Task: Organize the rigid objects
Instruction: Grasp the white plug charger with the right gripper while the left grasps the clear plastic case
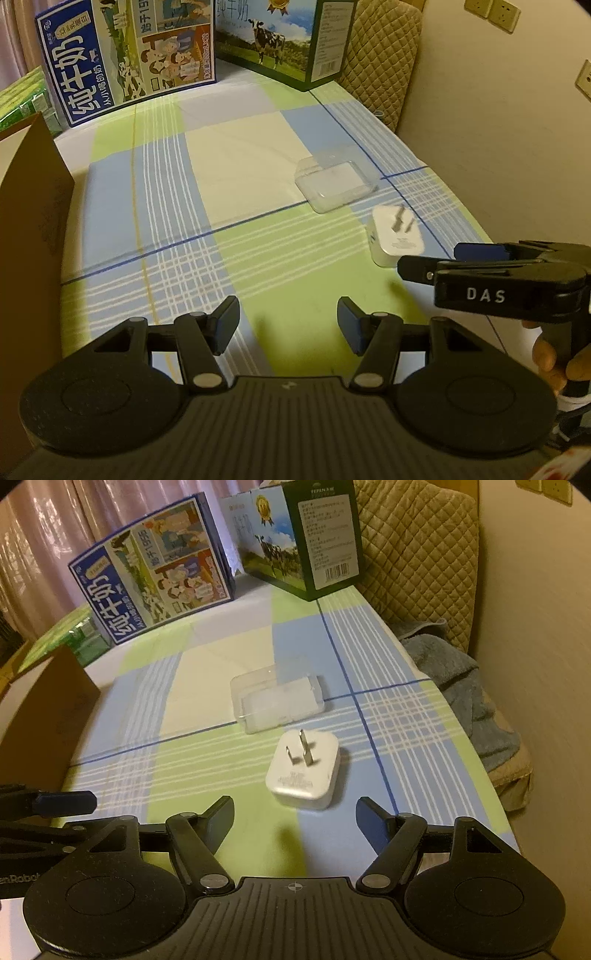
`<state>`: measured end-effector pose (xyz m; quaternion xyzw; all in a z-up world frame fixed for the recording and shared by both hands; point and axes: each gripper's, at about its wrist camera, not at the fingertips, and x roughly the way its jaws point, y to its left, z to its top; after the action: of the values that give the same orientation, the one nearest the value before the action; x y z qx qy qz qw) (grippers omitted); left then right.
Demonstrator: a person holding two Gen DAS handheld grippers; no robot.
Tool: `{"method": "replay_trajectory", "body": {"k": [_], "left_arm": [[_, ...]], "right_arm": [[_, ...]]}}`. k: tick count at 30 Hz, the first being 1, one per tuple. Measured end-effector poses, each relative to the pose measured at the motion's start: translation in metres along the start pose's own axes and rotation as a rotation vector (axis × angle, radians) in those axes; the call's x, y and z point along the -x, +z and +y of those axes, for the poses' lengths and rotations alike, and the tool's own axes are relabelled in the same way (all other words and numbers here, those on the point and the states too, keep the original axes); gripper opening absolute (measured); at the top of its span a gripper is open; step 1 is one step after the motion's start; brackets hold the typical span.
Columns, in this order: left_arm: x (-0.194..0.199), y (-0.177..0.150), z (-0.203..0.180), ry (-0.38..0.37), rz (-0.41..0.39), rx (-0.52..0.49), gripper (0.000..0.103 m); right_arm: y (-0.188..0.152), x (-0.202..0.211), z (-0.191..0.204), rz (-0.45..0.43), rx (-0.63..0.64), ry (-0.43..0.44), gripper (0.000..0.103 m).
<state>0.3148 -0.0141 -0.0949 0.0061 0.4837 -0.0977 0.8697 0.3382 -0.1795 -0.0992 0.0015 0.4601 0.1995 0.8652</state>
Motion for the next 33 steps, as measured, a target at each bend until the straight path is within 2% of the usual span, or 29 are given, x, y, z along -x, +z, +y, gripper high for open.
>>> {"method": "replay_trajectory", "body": {"k": [12,14,16,19,25,29,33], "left_arm": [[-0.033,0.025,0.010,0.012,-0.011,-0.041,0.054],[-0.037,0.030,0.009,0.006,-0.013,-0.052,0.054],[-0.041,0.034,0.008,-0.004,-0.014,-0.065,0.054],[-0.046,0.040,0.005,-0.023,-0.017,-0.090,0.055],[-0.057,0.051,-0.007,-0.072,-0.033,-0.177,0.056],[-0.068,0.061,-0.017,-0.081,-0.056,-0.272,0.064],[-0.079,0.077,-0.023,-0.093,-0.080,-0.363,0.064]], "right_arm": [[0.011,-0.043,0.001,0.007,0.001,-0.062,0.069],[0.012,-0.047,0.001,0.006,0.005,-0.078,0.064],[0.013,-0.051,0.001,0.011,0.010,-0.079,0.054],[0.013,-0.051,-0.001,0.008,0.020,-0.069,0.051],[0.019,-0.050,-0.015,-0.006,0.030,-0.103,0.049],[0.026,-0.050,-0.037,-0.025,-0.010,-0.129,0.049],[0.032,-0.050,-0.053,-0.038,-0.036,-0.129,0.049]]}}
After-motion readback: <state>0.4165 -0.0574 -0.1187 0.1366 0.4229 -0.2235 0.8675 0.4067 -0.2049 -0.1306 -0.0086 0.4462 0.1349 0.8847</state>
